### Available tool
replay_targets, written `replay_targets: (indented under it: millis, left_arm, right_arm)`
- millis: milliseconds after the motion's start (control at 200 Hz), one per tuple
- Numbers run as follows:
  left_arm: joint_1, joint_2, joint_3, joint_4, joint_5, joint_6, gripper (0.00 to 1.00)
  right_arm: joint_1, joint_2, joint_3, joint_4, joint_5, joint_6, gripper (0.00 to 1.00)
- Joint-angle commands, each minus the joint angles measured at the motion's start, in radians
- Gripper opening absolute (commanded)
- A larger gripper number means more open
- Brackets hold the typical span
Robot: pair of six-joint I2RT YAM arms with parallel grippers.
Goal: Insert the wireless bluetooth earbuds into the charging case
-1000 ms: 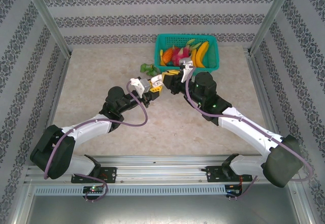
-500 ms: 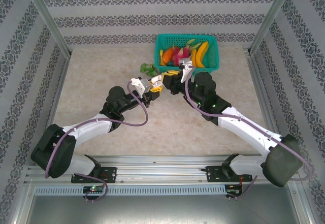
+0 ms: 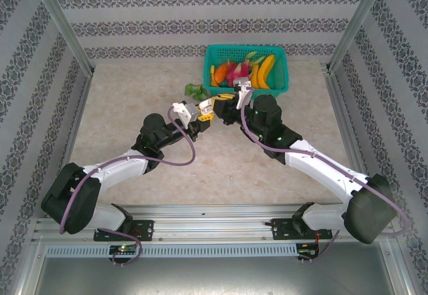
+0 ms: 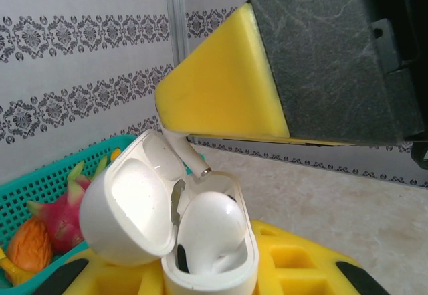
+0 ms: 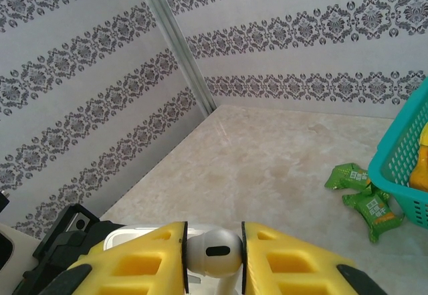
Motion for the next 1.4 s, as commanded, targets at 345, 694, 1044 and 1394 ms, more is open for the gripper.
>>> replay_targets:
  millis: [345, 694, 1044, 1394]
  left_arm:
    - [0.012, 0.007, 0.030, 0.041, 0.007, -0.019, 0.00]
    - [0.012, 0.011, 0.030, 0.048, 0.007, -0.022, 0.00]
    - [0.012, 0.012, 0.028, 0.051, 0.004, -0.024, 0.00]
    - [0.013, 0.011, 0.029, 0.054, 0.007, -0.024, 0.00]
  right_arm:
    - [0.028, 0.026, -0.011, -0.015, 0.036, 0.000, 0.23]
    - [0.098, 0.026, -0.012, -0.040, 0.137, -0.096, 0.24]
    - [0.157, 0.035, 0.001, -0.075, 0.224, -0.176, 0.26]
    - [0.134, 0.023, -0.021, -0.069, 0.261, -0.130, 0.26]
